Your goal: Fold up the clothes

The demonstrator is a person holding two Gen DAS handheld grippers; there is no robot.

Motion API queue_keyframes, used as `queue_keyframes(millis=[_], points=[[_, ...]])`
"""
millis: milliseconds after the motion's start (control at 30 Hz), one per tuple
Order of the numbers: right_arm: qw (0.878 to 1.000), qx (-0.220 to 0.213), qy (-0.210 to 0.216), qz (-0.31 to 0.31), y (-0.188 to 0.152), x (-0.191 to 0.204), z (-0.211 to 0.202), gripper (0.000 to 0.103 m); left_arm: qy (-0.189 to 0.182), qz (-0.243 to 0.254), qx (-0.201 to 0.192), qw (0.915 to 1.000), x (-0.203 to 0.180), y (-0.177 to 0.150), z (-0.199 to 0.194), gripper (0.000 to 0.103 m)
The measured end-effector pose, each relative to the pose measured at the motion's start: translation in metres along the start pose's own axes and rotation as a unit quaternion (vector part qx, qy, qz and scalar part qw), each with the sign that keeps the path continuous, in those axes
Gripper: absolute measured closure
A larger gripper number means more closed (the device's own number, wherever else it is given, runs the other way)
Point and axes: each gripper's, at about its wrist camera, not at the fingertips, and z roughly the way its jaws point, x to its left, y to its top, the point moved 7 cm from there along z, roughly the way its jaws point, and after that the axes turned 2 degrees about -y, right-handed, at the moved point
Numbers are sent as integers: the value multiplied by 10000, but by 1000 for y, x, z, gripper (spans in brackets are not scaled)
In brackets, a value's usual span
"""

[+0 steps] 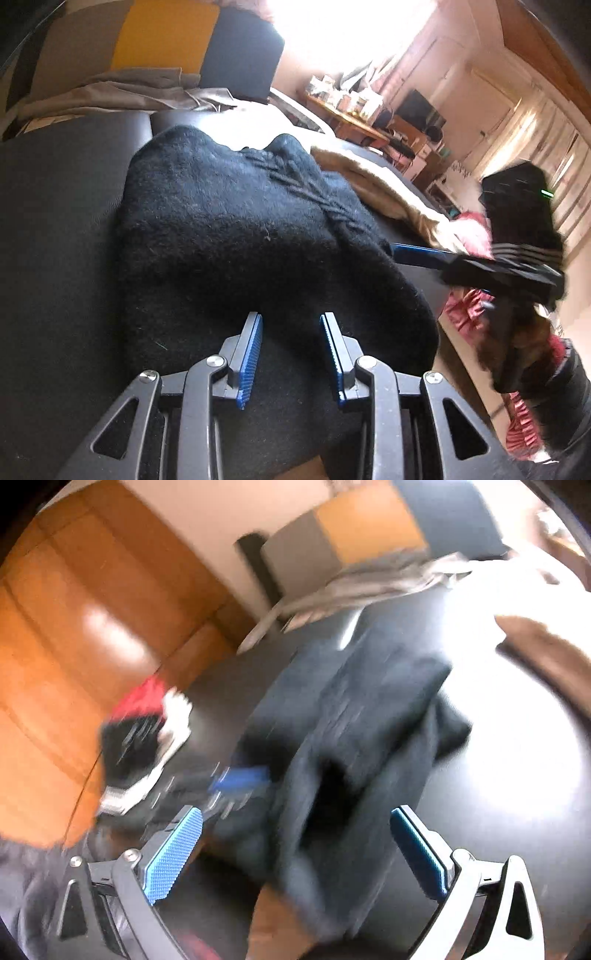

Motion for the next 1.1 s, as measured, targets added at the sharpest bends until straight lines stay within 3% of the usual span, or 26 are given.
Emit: queue_keyframes(millis=[67,133,200,267,300,367,400,467,667,800,967,1033,1100], points=[[9997,-30,-131,191,12,-11,16,8,36,86,-143,9999,-2,4,-1,71],[9995,-20,-207,249,18,-12,31,28,2,184,-257,9995,-4,5,-4,71],[9986,37,-459,274,21,-11,44,64,-37,318,-276,9991,-7,4,-2,70],[9972,-84,-730,141,30,-5,43,77,-26,505,-202,9985,-11,1,1,69],[9955,-199,-922,-21,36,0,37,78,80,641,-36,9979,-12,-6,7,69],[9879,-223,-1491,-375,39,1,30,78,190,759,334,9964,-11,-21,22,69],[9800,-93,-1906,-560,35,-4,31,78,227,818,299,9959,-13,-24,23,69],[9729,247,-2215,-613,19,-21,46,78,387,948,298,9943,-16,-27,25,68],[9790,-81,-2008,-352,19,-32,42,67,785,1039,427,9906,-24,-23,26,67],[9772,-144,-2069,-446,25,-25,33,51,891,908,441,9909,-24,-19,19,67],[9746,-412,-2035,-835,35,7,20,50,729,260,-165,9969,-2,4,-25,67],[9762,-491,-1934,-850,38,17,16,40,552,-194,-393,9975,23,16,-42,63],[9818,-576,-1729,-530,41,17,9,13,343,-677,-555,9956,53,28,-56,57]])
